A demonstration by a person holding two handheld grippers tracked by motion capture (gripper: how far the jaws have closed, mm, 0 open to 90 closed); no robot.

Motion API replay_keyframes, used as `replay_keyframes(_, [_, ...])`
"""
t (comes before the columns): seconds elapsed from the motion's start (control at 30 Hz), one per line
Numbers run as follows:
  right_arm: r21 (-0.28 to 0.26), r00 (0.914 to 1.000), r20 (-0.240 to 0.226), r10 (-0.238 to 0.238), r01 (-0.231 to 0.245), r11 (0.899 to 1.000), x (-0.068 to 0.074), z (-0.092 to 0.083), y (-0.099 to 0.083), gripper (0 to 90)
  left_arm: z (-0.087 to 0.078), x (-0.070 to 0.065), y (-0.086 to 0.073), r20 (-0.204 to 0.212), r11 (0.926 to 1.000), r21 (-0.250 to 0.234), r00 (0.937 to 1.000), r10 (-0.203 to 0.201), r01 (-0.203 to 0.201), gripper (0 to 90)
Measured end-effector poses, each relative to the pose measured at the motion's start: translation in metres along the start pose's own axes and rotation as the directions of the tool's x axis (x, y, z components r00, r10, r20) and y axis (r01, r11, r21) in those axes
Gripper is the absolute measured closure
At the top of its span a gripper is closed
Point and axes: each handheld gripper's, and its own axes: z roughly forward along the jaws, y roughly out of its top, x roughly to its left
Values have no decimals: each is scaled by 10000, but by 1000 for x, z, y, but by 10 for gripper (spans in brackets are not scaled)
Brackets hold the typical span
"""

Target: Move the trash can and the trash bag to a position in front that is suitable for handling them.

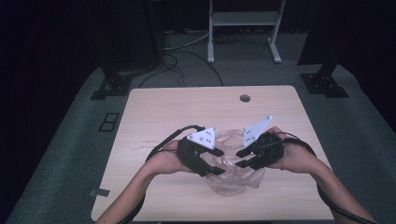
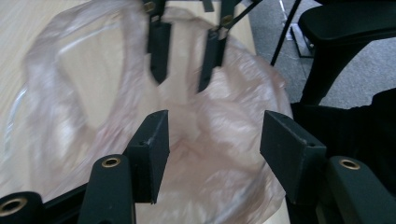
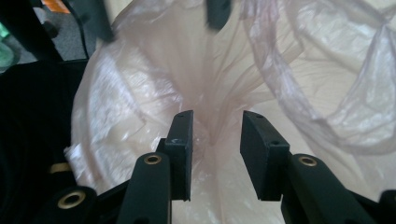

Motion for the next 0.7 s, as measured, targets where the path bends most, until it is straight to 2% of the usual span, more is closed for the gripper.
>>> replay_keyframes(0.13, [109, 9999, 90, -132, 131, 9999, -3, 2, 8, 639, 7, 0, 2, 63, 9997, 242, 10000, 62, -63, 402])
replay_keyframes(0.2, [61, 9998, 90, -176, 175, 9998, -6, 2, 11, 639, 6, 2, 2, -38, 9998, 202, 10000, 84, -83, 396])
replay_keyframes(0.27, [-53, 9998, 116, -184, 185, 9998, -7, -1, 14, 639, 4, 6, 3, -101, 9999, 53, 9999, -111, 112, 392])
replay_keyframes(0.33, [-43, 9997, 170, -176, 176, 9998, -10, -2, 16, 636, 2, 10, 3, -312, 9997, 163, 9994, -173, 178, 380])
replay_keyframes(0.5, [-32, 9974, 699, -184, 187, 9998, -19, -6, 15, 609, -3, 23, -1, -849, 9989, 195, 9956, -400, 418, 371])
replay_keyframes(0.57, [-21, 9963, 859, -37, 39, 10000, -24, -7, 13, 592, -4, 27, -3, -1197, 9987, 178, 9918, -452, 476, 371])
replay_keyframes(0.7, [-130, 9928, 1196, 120, -105, 9999, -30, -9, 7, 555, -6, 35, -8, -1528, 9976, 58, 9860, -666, 683, 362])
